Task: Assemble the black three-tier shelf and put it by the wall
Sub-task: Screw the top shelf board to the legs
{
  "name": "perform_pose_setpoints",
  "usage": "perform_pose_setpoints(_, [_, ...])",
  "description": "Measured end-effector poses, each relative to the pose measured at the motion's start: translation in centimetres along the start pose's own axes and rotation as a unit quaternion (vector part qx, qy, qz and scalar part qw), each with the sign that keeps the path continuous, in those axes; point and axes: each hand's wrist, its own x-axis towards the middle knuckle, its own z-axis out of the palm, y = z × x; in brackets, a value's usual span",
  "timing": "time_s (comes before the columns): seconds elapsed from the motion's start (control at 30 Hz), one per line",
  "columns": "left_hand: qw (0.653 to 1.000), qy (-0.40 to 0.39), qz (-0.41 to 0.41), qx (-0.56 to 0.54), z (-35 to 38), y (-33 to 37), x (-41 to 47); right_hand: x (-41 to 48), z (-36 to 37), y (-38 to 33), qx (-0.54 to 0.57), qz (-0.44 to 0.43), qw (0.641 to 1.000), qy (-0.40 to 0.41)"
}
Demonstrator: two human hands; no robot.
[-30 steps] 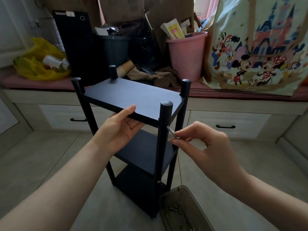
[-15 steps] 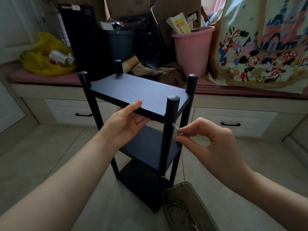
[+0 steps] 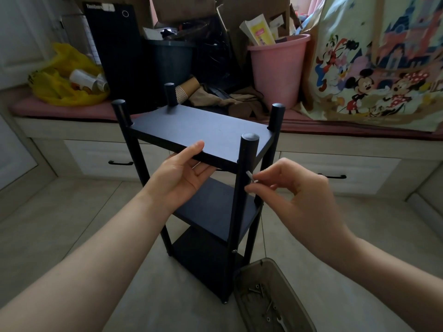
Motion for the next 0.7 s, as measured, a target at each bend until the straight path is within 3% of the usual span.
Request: perform_pose_setpoints(0.7, [1.000,-0.007,-0.001,-0.011,-0.13,-0.01,0.09,0.66,0.59,0.08,-0.086,-0.056,0.995,0.008])
